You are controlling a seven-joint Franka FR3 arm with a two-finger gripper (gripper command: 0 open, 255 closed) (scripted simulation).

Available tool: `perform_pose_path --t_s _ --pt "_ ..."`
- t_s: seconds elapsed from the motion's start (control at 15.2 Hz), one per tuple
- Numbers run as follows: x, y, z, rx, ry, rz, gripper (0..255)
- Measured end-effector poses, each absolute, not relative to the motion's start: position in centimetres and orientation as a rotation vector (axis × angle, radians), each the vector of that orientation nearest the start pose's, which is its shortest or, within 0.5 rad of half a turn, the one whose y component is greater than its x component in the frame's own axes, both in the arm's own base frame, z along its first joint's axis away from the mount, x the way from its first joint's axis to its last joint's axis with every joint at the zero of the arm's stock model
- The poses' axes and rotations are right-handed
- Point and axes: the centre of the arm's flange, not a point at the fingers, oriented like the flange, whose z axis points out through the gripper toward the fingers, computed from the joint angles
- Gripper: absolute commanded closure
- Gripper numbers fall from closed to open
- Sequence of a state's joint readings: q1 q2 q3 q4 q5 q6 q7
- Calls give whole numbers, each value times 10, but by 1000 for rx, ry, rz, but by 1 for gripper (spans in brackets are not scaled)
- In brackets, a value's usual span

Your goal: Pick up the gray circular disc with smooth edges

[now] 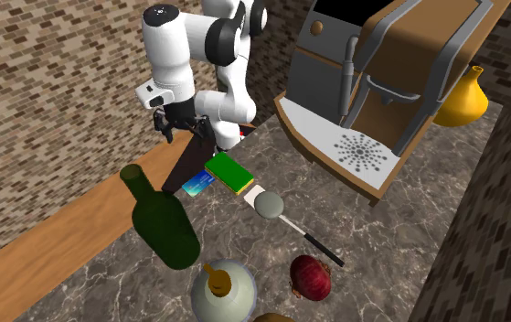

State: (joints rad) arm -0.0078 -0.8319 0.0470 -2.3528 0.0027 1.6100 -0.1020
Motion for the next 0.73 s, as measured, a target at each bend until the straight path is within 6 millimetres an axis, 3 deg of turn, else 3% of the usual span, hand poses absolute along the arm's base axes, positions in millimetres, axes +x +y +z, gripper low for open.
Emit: perform_pose_path --t_s 0.2,0.73 --pt "303 31 610 -3172 -204 -137 0" --pt "329 137 606 -3201 -212 -127 0"
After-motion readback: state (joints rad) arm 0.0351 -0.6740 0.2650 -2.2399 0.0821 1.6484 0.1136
